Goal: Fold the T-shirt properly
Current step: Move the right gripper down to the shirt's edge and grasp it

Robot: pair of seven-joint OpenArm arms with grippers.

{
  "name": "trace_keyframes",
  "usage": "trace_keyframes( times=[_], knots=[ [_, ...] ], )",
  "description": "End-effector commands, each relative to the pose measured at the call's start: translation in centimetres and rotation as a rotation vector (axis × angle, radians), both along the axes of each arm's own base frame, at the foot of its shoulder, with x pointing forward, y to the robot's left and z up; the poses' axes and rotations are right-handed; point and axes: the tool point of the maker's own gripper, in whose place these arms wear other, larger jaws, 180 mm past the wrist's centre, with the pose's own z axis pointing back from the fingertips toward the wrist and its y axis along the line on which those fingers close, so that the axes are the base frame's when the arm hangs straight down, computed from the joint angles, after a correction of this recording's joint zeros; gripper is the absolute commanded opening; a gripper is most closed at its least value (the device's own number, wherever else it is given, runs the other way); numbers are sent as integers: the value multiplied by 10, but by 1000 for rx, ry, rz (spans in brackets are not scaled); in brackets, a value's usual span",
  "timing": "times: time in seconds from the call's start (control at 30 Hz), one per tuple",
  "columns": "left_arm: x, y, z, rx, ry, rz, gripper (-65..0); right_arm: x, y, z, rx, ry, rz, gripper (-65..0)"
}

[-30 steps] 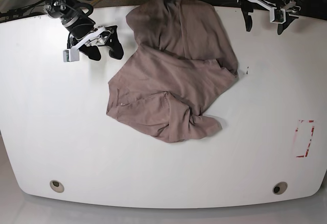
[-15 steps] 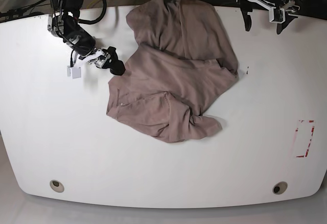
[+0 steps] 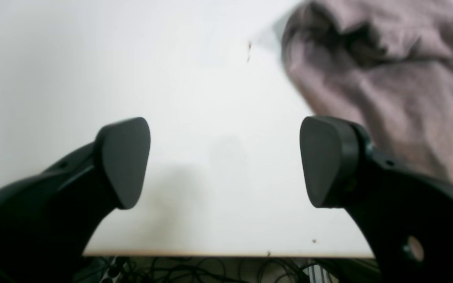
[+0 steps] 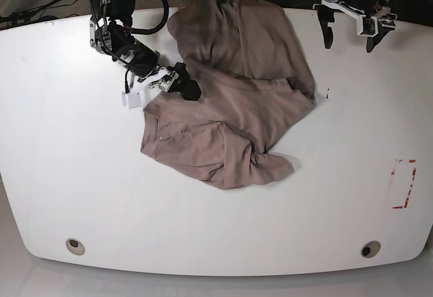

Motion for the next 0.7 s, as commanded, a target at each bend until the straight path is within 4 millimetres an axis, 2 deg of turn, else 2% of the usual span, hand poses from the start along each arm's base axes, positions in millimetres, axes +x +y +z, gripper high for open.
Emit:
trace_keyframes(
  times=[0.0, 0.1, 0.13, 0.27, 0.33, 0.37, 0.5, 0.67],
  knots=[
    [0, 0, 7, 8, -24, -6, -89, 2, 2, -3, -42, 9, 17, -173],
    [1, 0, 7, 9, -24, -8, -89, 8, 2, -1, -56, -5, 12, -311],
    [1, 0, 7, 9, -24, -10, -89, 11, 2, 0, -59, -13, 13, -377],
    [-3, -13, -3, -9, 41, -59, -89, 17, -5, 2, -92, -28, 19, -571],
    [-6, -17, -10, -13, 91, -83, -89, 21, -8, 3, -117, -40, 24, -629],
    [-7, -20, -13, -16, 114, -99, -89, 23, -12, 2, -138, -44, 22, -650],
    [-5, -42, -20, -50, 140, -157, -89, 26, -21, 3, -172, -52, 11, -650],
    [-16, -69, -29, -94, 208, -277, -89, 34, -33, 10, -208, -93, 31, -650]
  ],
)
